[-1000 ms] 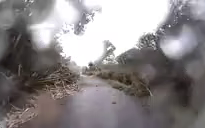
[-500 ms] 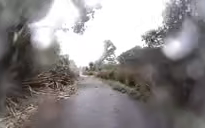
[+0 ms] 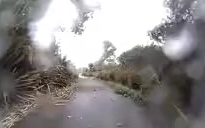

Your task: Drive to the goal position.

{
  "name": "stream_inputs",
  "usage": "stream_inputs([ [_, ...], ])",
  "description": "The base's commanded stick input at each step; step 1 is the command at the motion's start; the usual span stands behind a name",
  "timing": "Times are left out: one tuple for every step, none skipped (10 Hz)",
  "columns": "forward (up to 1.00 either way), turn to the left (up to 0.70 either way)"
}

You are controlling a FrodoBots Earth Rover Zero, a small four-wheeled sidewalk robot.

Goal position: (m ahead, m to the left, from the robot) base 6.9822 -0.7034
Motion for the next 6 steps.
stream_inputs([
  [0.85, 0.00],
  [0.85, 0.00],
  [0.85, 0.00],
  [0.85, 0.00],
  [0.85, 0.00],
  [0.85, 0.00],
])
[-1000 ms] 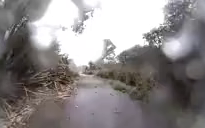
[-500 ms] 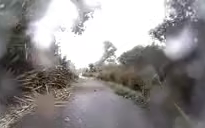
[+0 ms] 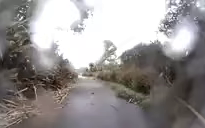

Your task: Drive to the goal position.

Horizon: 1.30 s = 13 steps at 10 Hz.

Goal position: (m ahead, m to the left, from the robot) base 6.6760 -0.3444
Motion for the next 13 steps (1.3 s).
stream_inputs([
  [0.85, 0.00],
  [0.85, 0.00],
  [0.85, 0.00],
  [0.85, 0.00],
  [0.85, 0.00],
  [0.85, 0.01],
  [0.85, 0.24],
  [0.85, 0.20],
  [0.85, 0.00],
  [0.85, 0.00],
  [0.85, 0.00],
  [0.85, 0.00],
  [0.85, 0.00],
])
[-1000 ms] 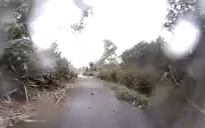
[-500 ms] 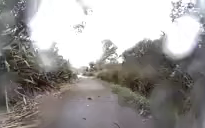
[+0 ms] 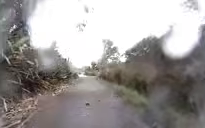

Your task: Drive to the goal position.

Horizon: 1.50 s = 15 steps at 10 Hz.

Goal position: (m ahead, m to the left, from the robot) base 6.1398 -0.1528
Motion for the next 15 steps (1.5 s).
stream_inputs([
  [0.85, 0.00],
  [0.85, 0.00],
  [0.85, 0.00],
  [0.85, 0.00],
  [0.85, 0.00],
  [0.85, 0.00],
  [0.85, 0.00],
  [0.85, 0.00],
  [0.85, 0.00],
  [0.85, 0.00],
  [0.85, 0.00],
  [0.85, 0.00],
  [0.85, 0.00],
  [0.85, 0.00],
  [0.85, 0.28],
])
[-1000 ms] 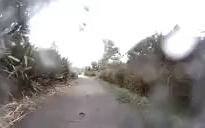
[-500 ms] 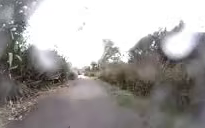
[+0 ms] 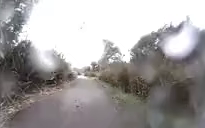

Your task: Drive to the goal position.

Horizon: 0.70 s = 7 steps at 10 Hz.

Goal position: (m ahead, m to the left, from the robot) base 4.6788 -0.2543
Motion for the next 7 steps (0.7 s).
stream_inputs([
  [0.85, 0.33],
  [0.85, 0.34],
  [0.85, 0.29],
  [0.85, 0.09],
  [0.85, 0.00],
  [0.85, 0.00],
  [0.85, 0.00],
])
